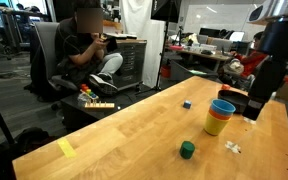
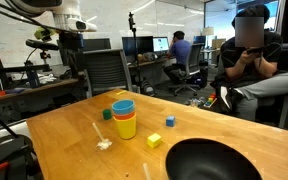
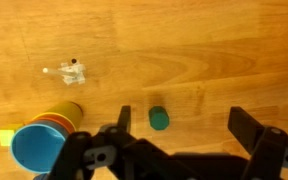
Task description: Put the orange cup inside the yellow cup then place the blue cup inside the orange cup
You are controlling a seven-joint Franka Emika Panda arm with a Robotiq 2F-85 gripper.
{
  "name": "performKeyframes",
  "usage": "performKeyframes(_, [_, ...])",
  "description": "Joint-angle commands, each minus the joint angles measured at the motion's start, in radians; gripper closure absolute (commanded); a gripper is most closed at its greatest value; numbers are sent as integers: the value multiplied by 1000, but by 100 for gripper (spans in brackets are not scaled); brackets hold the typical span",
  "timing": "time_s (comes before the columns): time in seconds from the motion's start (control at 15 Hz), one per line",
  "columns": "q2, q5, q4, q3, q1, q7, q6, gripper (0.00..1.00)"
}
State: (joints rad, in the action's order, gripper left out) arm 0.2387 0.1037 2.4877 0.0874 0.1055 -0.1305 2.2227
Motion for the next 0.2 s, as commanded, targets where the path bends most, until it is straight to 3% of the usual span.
performKeyframes(0.0, [0,1,-1,5,-5,1,-2,0])
performKeyframes(0.13, [0,1,-1,5,-5,1,-2,0])
